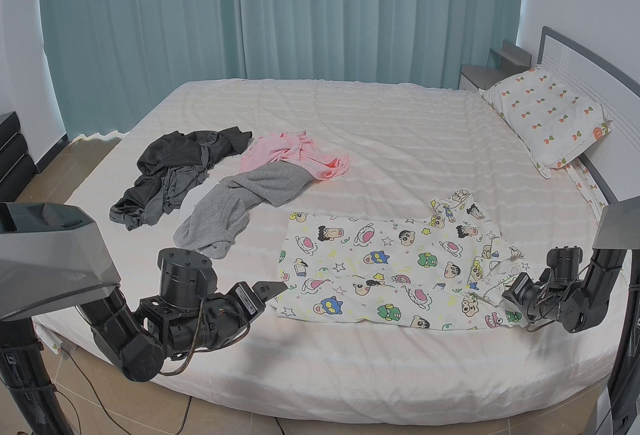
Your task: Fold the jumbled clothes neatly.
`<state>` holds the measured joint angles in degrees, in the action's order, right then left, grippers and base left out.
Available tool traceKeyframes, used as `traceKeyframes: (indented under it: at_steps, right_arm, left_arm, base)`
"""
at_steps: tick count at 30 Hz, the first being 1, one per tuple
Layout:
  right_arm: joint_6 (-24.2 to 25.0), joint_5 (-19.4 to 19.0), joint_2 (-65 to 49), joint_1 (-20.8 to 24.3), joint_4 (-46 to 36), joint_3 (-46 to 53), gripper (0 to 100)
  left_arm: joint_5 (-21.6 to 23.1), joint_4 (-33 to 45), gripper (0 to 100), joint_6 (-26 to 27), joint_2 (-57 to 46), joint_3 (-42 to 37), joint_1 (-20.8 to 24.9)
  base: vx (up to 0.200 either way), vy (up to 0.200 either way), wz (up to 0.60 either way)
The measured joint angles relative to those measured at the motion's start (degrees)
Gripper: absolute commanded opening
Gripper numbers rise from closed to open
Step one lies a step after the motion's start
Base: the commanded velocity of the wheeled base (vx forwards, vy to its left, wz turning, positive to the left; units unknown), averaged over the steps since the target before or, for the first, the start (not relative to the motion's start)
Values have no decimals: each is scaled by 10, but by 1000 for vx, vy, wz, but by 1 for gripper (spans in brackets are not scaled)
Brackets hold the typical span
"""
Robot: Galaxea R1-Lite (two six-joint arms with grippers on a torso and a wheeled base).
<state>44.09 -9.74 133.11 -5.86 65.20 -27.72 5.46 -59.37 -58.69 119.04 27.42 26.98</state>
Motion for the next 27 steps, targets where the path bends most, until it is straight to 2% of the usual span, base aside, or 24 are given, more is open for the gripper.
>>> traceKeyframes:
  at_steps: [27]
  right_arm:
    - [-23,-1,42,-14,46,-43,100]
  left_arm:
    - [0,0,100,0,10,0,0]
  base:
    - [0,0,0]
